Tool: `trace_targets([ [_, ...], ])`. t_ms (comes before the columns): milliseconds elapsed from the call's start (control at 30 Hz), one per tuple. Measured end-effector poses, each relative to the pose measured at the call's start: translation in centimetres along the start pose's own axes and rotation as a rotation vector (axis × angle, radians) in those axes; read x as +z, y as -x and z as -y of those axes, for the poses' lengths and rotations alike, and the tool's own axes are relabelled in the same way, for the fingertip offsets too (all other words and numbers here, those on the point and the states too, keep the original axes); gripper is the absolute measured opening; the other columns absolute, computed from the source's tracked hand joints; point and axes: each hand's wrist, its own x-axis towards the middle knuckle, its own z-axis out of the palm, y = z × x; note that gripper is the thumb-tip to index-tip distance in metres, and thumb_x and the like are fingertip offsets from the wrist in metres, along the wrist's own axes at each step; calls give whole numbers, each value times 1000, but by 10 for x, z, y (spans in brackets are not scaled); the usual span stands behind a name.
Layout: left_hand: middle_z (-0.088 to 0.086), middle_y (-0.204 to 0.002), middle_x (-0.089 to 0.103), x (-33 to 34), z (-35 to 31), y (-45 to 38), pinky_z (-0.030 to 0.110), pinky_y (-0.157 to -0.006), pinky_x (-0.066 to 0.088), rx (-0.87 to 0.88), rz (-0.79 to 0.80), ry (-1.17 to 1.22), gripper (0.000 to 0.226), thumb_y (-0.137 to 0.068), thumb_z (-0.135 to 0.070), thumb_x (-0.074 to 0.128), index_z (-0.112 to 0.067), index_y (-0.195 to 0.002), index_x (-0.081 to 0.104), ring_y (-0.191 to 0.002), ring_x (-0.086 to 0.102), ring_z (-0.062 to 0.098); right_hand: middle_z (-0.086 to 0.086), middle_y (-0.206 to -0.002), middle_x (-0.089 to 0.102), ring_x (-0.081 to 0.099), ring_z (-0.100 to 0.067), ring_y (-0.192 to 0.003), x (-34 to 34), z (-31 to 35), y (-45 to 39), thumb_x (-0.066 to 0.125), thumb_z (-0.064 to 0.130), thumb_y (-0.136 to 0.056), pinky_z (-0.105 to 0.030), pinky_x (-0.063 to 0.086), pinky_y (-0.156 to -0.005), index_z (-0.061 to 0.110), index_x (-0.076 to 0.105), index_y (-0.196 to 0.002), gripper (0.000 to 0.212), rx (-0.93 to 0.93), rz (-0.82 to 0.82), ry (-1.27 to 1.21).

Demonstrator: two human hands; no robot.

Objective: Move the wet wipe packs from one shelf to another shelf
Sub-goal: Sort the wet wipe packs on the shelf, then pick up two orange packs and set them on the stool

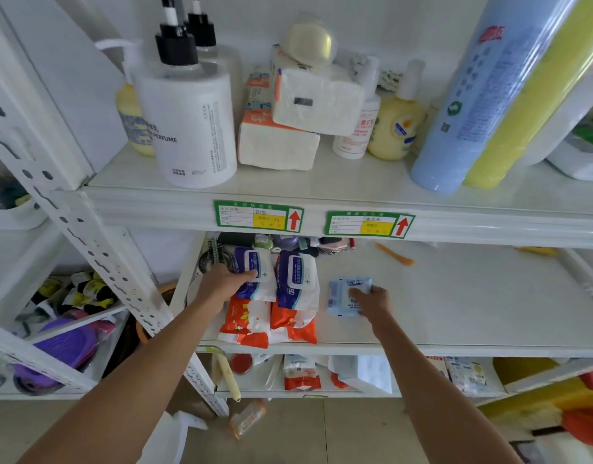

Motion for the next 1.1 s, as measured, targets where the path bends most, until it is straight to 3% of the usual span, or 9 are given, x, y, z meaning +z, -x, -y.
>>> trace_targets([
  [67, 7, -106, 74, -1, -2, 0, 44, -87, 62, 16, -10, -23, 59, -72, -51, 87, -10, -110, 67, -94, 71, 24, -17, -121, 64, 61, -33, -111, 2, 6, 5, 72, 39, -88, -38, 52, -89, 5, 63, -126, 51, -104, -133, 389],
  [133, 8, -108, 77, 0, -2, 0, 43, -86, 62, 42, -26, -75, 62, -70, -56, 87, -12, -111, 71, -96, 73, 24, -16, -132, 59, 56, -32, -120, 8, 18, 17, 63, 49, -93, -40, 48, -96, 9, 56, -136, 60, -221, -236, 433],
  [267, 7, -103, 78, 7, -7, 3, 37, -81, 60, 92, -31, -190, 55, -72, -58, 84, -12, -102, 74, -93, 74, 24, -7, -101, 65, 62, -25, -88, 43, 52, 43, 53, 76, -87, -33, 50, -79, 6, 65, -121, 79, -184, 180, 174],
  [500, 2, -93, 78, 32, -32, 15, 35, -75, 61, 147, 32, -128, 40, -75, -50, 85, -18, -96, 76, -78, 72, 17, -8, -101, 70, 68, -27, -90, 49, 44, 28, 82, 34, -79, -32, 56, -67, 9, 63, -117, 50, -159, 127, 48],
  [633, -1, -98, 79, 82, -59, 34, 31, -76, 60, 162, 107, -44, 46, -74, -49, 86, -12, -101, 77, -84, 74, 17, -14, -102, 73, 73, -32, -91, 11, 25, 1, 85, 36, -73, -43, 64, -80, 5, 66, -116, 56, -43, 19, -43],
  [800, 1, -99, 79, 133, -71, 60, 28, -70, 54, 377, -9, -247, 52, -74, -59, 80, -15, -102, 75, -88, 74, 19, -11, -100, 70, 67, -27, -84, -28, -4, -7, 81, 35, -80, -29, 50, -58, 7, 62, -119, 53, -76, -55, 108],
  [900, 5, -102, 73, 141, -73, 71, 28, -67, 44, 555, -106, -538, 57, -82, -66, 69, -12, -102, 71, -90, 69, 21, -17, -118, 63, 60, -33, -102, -33, -4, -1, 75, 40, -83, -40, 55, -84, 6, 53, -130, 63, -89, -135, 323],
  [967, 4, -104, 71, 135, -70, 73, 27, -66, 47, 621, -150, -576, 57, -85, -66, 65, -12, -102, 69, -91, 68, 20, -19, -132, 52, 51, -37, -119, -30, 2, 12, 74, 36, -85, -45, 46, -100, 7, 46, -140, 68, -163, -261, 458],
  [1100, -3, -94, 69, 92, -46, 58, 24, -56, 49, 601, -292, -427, 40, -94, -59, 55, -20, -87, 62, -75, 64, 12, -12, -120, 66, 64, -27, -103, 3, 26, 60, 65, 11, -92, -25, 47, -79, 9, 65, -122, 30, -655, -339, 302],
])
